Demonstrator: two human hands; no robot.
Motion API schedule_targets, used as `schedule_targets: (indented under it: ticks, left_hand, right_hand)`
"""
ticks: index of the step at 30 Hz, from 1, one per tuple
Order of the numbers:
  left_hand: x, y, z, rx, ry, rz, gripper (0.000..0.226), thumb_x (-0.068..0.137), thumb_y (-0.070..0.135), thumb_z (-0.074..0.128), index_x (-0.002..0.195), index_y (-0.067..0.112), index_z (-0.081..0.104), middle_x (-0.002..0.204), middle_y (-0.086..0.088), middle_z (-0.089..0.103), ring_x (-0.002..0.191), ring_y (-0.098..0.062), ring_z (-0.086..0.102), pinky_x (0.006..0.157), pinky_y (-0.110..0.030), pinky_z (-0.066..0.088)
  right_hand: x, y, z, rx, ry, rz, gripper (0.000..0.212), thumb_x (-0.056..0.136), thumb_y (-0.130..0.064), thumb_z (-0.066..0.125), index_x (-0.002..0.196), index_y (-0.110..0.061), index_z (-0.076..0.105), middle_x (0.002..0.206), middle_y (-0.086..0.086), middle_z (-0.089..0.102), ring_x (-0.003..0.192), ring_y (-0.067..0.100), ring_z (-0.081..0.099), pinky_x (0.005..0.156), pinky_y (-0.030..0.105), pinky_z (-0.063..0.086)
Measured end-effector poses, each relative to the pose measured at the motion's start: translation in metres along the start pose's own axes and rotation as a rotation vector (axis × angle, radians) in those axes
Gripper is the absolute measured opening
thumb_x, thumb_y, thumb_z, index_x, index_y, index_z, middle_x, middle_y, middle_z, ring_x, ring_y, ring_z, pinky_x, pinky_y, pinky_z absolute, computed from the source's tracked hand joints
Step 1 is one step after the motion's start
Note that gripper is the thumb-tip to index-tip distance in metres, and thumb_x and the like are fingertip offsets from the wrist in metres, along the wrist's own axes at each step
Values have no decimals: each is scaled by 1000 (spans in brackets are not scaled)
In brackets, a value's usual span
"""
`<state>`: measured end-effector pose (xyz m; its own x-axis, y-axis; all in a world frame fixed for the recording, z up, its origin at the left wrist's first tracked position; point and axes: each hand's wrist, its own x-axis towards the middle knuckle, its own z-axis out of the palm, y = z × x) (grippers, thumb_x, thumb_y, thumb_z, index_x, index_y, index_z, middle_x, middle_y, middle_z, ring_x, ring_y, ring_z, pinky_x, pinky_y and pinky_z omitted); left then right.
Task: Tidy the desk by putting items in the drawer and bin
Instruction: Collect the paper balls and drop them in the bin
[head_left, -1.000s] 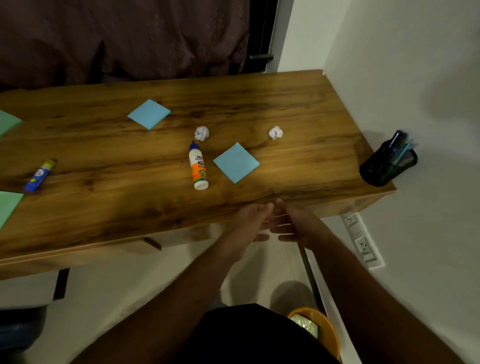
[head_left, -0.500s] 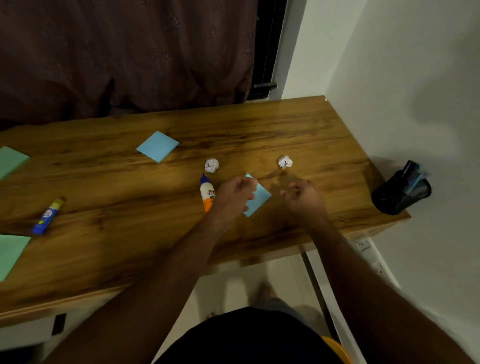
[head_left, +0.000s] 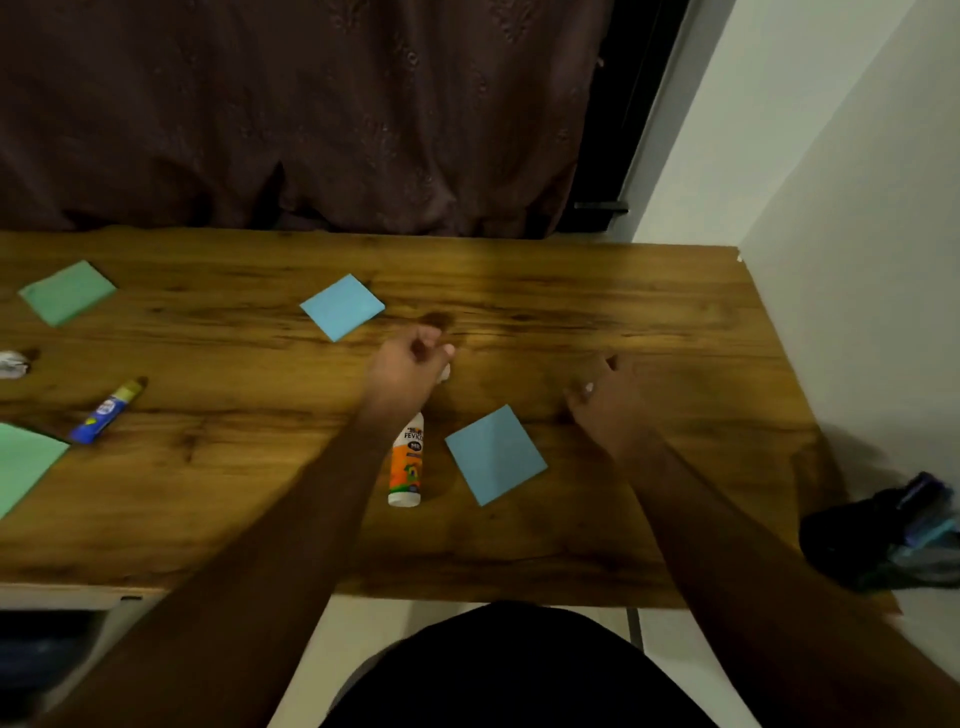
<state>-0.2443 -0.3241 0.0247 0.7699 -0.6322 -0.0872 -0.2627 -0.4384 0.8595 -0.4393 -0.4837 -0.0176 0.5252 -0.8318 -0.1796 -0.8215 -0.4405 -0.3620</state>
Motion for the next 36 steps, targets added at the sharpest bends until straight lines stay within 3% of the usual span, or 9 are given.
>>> schedule_targets:
  ticks: [3,7,12,15,21,24,28,33,36]
  left_hand:
    - [22,-9,3,295,-6,-9,50,82,41,71,127,25,56,126,-1,57,117,-20,51,89,-32,45]
    - [38,-21,12,689,-207,-2,71,74,53,72,137,31,46,140,-9,47,129,-32,41,102,-45,38]
    - [42,-23,28,808,-238,-50,62,83,45,68,139,30,45,138,-10,49,126,-30,45,103,-44,37]
    - [38,-21,29,512,-137,-66,51,87,33,67,134,22,53,127,-9,57,117,-27,53,94,-38,46]
    - [14,4,18,-922,158,-442,17,95,32,57,105,19,61,96,-1,66,86,-15,67,69,-30,56]
    - [-1,1,2,-1371,120,-535,42,99,45,42,105,8,60,91,-5,69,76,-14,72,62,-28,59]
    - [-26,-9,-31,-1557,131,-462,57,100,52,29,105,5,61,96,-11,69,82,-21,70,70,-31,59]
    - [-59,-29,-89,-1657,202,-343,58,101,51,21,93,9,60,79,-8,71,74,-20,71,73,-28,58]
    - [-72,-54,-134,-1704,240,-305,62,100,54,22,99,7,62,92,-10,69,84,-23,69,90,-34,49]
  right_hand:
    - [5,12,9,52,-45,-57,45,82,-50,48,105,-13,60,114,15,54,107,32,49,88,46,48]
    - [8,20,7,123,-59,-106,23,93,-33,54,101,-13,62,114,12,53,98,29,54,83,43,50]
    - [11,17,-5,210,-53,-169,28,92,-33,60,109,-10,62,113,14,59,104,28,55,86,41,48]
    - [13,-1,-15,257,-1,-195,42,90,-37,65,124,-15,60,117,9,61,101,22,60,83,34,51]
    - [4,-71,-23,494,64,-409,36,87,-33,70,117,-14,63,105,2,67,92,13,63,73,30,55]
    - [-8,-119,-22,624,32,-459,35,83,-30,73,114,-16,66,103,-1,69,94,12,65,81,36,56]
    - [-41,-180,-7,698,-76,-569,26,78,-24,77,102,-20,66,97,-6,70,90,11,66,79,39,56]
    - [-92,-243,20,583,-91,-815,32,75,-32,80,95,-16,60,94,-2,67,90,15,62,75,32,50]
    - [-123,-286,35,526,-67,-925,34,75,-32,79,96,-11,63,102,7,67,102,23,62,80,37,51]
